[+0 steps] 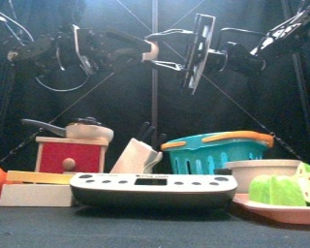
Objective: Grab other egg half
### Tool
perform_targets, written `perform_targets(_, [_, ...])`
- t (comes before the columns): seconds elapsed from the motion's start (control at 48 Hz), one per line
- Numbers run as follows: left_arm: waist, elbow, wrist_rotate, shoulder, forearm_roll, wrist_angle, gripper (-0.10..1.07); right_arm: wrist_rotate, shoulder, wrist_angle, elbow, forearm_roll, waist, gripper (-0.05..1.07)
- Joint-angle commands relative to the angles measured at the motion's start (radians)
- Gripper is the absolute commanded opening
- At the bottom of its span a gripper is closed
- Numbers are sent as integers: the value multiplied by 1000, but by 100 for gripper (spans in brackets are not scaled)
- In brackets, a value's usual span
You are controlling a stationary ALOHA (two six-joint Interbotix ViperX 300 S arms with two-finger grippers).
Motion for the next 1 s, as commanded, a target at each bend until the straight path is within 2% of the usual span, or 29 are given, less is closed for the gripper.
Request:
perform_targets(0.0, [-8, 21, 3, -71, -43, -3, 98, -3, -20, -9, -5, 3, -6, 64])
perform_targets(0.104, [-12, 69, 0, -163, -94, 49, 98, -3, -20, -9, 8, 5, -6, 64])
perform_targets(0.208, [-26, 109, -5, -268, -166, 207, 98, -3, -21, -9, 23, 0, -5, 64])
perform_targets(0.292, [-43, 124, -3, -357, -250, 436, 98, -3, -23, -8, 40, 0, -3, 64])
perform_targets(0.312, [-44, 126, -3, -368, -259, 463, 98, -3, -21, -9, 43, -2, -2, 64])
perform_targets(0.333, [-46, 124, -3, -394, -282, 552, 98, -3, -21, -9, 49, -3, 0, 64])
perform_targets(0.396, [-46, 120, -2, -446, -321, 733, 98, -3, -21, -9, 58, -6, 0, 64])
perform_targets(0.5, [-43, 117, -3, -514, -344, 997, 98, -5, -21, -8, 69, -11, 0, 64])
perform_targets(0.583, [-38, 124, -3, -548, -344, 1169, 98, -5, -21, -8, 72, -15, 0, 64])
perform_targets(0.792, [-37, 150, -8, -555, -330, 1365, 98, -5, -20, -5, 72, -21, 0, 64])
perform_targets(0.979, [-21, 169, -25, -557, -344, 1499, 98, -5, -20, 9, 77, -21, 2, 64])
